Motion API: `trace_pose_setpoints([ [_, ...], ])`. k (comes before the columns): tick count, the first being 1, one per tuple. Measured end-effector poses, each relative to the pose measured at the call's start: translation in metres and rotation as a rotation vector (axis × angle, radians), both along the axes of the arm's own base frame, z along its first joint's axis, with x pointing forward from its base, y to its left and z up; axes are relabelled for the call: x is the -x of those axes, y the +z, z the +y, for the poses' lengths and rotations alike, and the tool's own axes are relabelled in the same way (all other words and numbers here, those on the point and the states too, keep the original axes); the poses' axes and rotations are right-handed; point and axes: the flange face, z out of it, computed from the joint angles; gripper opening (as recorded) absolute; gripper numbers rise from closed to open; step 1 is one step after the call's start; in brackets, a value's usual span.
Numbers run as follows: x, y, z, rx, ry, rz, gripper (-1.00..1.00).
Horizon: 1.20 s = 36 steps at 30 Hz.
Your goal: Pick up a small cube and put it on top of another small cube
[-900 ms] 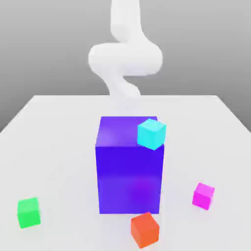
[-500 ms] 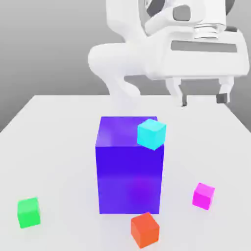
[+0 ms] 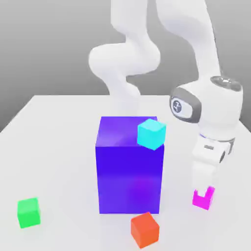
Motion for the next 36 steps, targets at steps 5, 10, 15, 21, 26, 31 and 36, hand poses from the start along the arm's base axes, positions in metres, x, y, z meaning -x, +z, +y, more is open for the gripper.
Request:
trace_pose_setpoints([
  [5,0.001,-0.017,-0.001,0.001,0.001,0.0,-1.0],
  [10,0.001,-0.009,0.0,0.001,0.001,0.001,-1.0],
  [15,0.0,0.039,0.0,0.001,-0.001,-0.001,-1.0],
  [21,-0.109,0.096,-0.12,-0.079,-0.492,-0.062,-1.0],
  [26,-0.142,0.121,-0.291,-0.102,-0.963,-0.082,-1.0],
  [31,-0.1,0.127,-0.453,-0.081,-1.383,-0.07,-1.0],
  [36,-0.064,0.069,-0.481,-0.003,-1.46,-0.002,-1.0],
])
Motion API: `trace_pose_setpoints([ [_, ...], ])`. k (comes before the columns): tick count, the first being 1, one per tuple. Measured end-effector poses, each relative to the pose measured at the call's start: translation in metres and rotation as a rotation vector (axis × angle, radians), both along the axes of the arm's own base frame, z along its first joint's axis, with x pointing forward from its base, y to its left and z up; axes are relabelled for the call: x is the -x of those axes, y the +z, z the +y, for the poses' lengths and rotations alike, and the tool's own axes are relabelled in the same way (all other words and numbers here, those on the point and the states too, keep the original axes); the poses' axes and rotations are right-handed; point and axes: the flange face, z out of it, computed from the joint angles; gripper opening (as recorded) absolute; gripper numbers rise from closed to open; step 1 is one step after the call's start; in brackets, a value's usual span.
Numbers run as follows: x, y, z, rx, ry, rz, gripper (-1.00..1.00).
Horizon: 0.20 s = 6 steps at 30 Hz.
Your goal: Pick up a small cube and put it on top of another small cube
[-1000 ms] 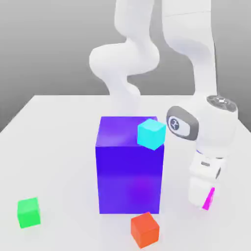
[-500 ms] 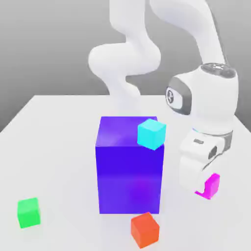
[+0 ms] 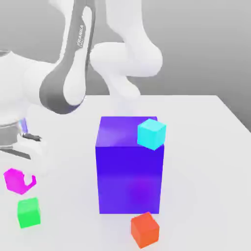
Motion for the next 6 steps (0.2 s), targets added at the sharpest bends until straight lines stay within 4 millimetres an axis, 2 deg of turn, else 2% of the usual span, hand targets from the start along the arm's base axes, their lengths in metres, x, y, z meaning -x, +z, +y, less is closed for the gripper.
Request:
trace_pose_setpoints([
  [2,0.002,-0.026,0.0,0.0,-0.002,0.004,-1.0],
  [3,0.002,-0.033,0.0,0.001,-0.003,0.005,1.0],
  [6,0.002,-0.033,0.0,0.001,-0.003,0.005,1.0],
])
